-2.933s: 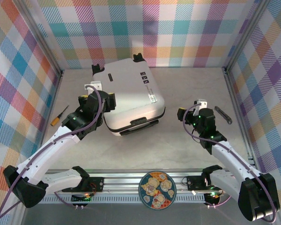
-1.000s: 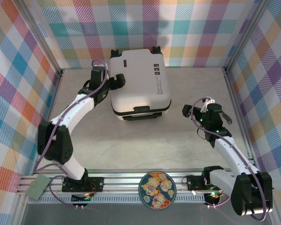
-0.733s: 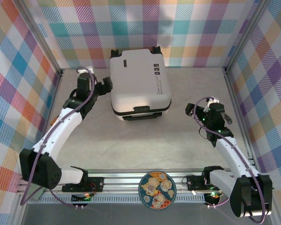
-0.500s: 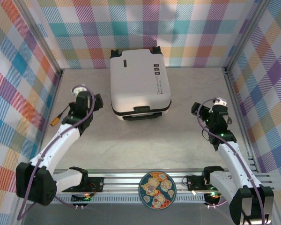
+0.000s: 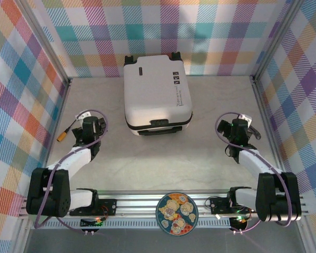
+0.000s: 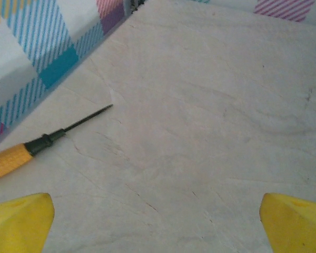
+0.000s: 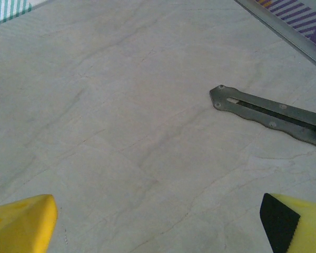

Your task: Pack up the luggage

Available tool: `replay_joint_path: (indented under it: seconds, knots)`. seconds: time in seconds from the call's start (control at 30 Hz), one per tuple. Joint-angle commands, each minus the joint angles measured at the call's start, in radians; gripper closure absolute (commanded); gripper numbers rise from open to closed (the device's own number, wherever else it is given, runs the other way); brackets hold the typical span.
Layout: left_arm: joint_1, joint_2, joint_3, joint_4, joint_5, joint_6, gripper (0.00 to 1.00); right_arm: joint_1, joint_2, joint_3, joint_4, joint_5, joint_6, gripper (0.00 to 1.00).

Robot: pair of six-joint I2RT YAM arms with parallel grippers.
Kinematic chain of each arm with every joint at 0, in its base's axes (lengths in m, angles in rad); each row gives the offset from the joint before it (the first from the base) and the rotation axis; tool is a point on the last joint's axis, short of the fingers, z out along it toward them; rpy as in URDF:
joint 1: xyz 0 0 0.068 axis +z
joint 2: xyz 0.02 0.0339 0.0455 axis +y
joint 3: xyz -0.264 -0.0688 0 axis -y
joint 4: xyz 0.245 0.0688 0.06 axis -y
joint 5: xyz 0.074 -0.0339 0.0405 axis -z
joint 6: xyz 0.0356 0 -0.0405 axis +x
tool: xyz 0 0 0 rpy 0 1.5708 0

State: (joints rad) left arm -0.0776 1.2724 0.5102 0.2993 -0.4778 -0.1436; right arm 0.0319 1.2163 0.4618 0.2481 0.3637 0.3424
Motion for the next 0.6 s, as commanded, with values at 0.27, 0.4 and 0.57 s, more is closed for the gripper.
replay_joint_path:
  seconds: [0.27, 0.4, 0.57]
  knots:
    - [0.012, 0.209, -0.221, 0.709, 0.151, 0.088, 0.00, -0.006, 0.124, -0.033, 0.298, -0.079, -0.165, 0.01]
    - [0.011, 0.323, -0.160, 0.695, 0.316, 0.153, 0.00, -0.007, 0.129, -0.088, 0.461, -0.139, -0.245, 0.01]
    - [0.012, 0.306, -0.109, 0.580, 0.329, 0.153, 0.00, -0.006, 0.203, -0.148, 0.655, -0.222, -0.289, 0.01]
